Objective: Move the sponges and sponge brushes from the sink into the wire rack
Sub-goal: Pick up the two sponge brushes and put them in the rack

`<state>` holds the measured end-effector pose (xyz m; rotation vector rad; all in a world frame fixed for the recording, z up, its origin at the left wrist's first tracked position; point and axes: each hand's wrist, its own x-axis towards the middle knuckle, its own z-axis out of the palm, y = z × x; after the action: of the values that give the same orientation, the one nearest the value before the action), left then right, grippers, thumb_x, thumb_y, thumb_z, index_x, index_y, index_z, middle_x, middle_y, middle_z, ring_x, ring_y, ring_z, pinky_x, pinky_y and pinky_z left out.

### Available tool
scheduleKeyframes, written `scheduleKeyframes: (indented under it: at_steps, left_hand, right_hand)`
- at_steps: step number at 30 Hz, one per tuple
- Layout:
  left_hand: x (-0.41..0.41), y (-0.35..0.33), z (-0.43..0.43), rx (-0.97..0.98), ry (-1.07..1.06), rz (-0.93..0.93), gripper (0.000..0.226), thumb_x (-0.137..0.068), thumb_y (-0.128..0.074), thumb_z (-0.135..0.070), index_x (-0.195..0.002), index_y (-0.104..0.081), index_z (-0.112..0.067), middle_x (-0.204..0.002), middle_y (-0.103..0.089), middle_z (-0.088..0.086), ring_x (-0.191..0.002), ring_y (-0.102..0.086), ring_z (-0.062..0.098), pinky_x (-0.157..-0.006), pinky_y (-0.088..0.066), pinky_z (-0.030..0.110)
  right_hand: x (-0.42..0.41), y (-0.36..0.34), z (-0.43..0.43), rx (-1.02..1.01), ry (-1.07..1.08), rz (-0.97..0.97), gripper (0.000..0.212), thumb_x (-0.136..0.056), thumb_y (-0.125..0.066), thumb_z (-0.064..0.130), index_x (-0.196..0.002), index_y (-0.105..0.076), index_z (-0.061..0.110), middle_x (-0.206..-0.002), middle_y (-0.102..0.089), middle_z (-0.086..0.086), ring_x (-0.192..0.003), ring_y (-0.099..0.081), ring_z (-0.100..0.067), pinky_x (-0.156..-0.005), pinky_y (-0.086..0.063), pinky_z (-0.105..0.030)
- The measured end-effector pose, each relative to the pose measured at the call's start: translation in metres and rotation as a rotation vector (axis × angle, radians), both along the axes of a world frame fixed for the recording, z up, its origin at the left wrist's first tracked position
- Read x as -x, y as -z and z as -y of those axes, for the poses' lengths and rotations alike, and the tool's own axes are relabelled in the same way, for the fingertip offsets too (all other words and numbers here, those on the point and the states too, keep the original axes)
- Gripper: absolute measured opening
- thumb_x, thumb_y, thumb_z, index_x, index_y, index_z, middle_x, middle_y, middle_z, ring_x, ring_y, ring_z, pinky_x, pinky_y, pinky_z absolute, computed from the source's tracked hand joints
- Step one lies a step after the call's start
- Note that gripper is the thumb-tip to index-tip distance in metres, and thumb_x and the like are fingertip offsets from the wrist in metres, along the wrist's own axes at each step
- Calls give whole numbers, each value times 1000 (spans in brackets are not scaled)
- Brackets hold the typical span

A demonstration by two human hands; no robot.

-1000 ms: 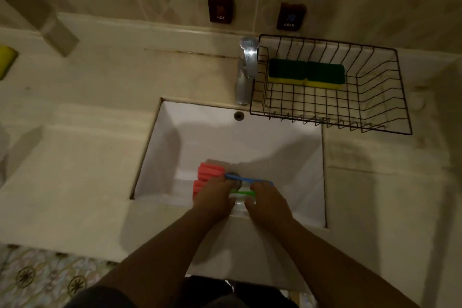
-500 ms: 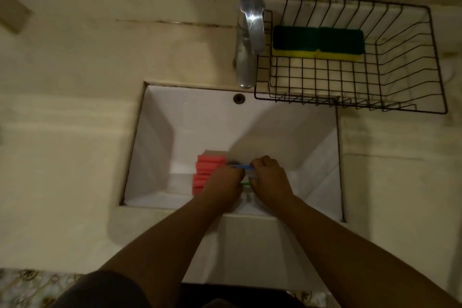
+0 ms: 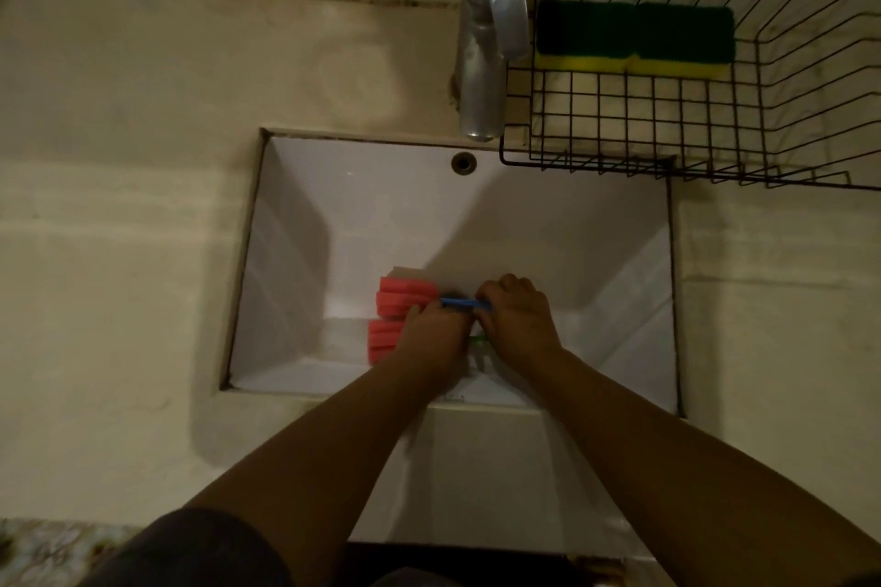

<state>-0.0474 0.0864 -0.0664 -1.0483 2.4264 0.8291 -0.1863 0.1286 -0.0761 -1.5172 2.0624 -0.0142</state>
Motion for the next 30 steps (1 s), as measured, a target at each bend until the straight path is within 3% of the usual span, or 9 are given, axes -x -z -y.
scheduleKeyframes:
  at_steps: [7,12,17,23,30]
  left_hand:
    - [-1,1,2,46,64,37,47,-80,-72,-41,-124,-59,-30,-132,-61,-1,-124,-52,25,-105,-35,44]
    - [0,-6,3,107,19,-27,26,-82,-67,-37,-107,-68,-29,-124,-64,-5,-111,-56,24,-97,-36,42]
    - [2,-16,3,115,2,-48,15,-89,-58,-26,-97,-70,-27,-116,-66,-5,-108,-57,24,-98,-37,42]
    - [9,-36,1,147,-13,-65,22,-96,-49,-26,-102,-70,-24,-110,-70,-1,-107,-57,25,-100,-37,43]
    - [14,-72,-2,256,36,-173,14,-96,-56,-26,-99,-69,-23,-102,-72,0,-101,-59,23,-101,-38,43]
  right_hand:
    - [-2,4,-1,-39,25,30,22,-93,-52,32,-104,-61,15,-107,-56,-12,-103,-48,-31,-82,-35,-38]
    - [0,1,1,-61,40,81,18,-93,-53,29,-100,-60,14,-104,-57,-14,-100,-50,-32,-79,-36,-39]
    - [5,-8,-3,-43,121,234,12,-94,-55,25,-95,-59,14,-104,-53,-14,-90,-55,-33,-76,-44,-38]
    - [13,-30,-6,66,60,194,13,-94,-56,25,-94,-59,12,-94,-59,-12,-80,-58,-33,-73,-46,-40]
    - [25,-72,-4,157,77,171,13,-92,-58,27,-88,-57,15,-83,-61,-7,-73,-57,-26,-67,-46,-40]
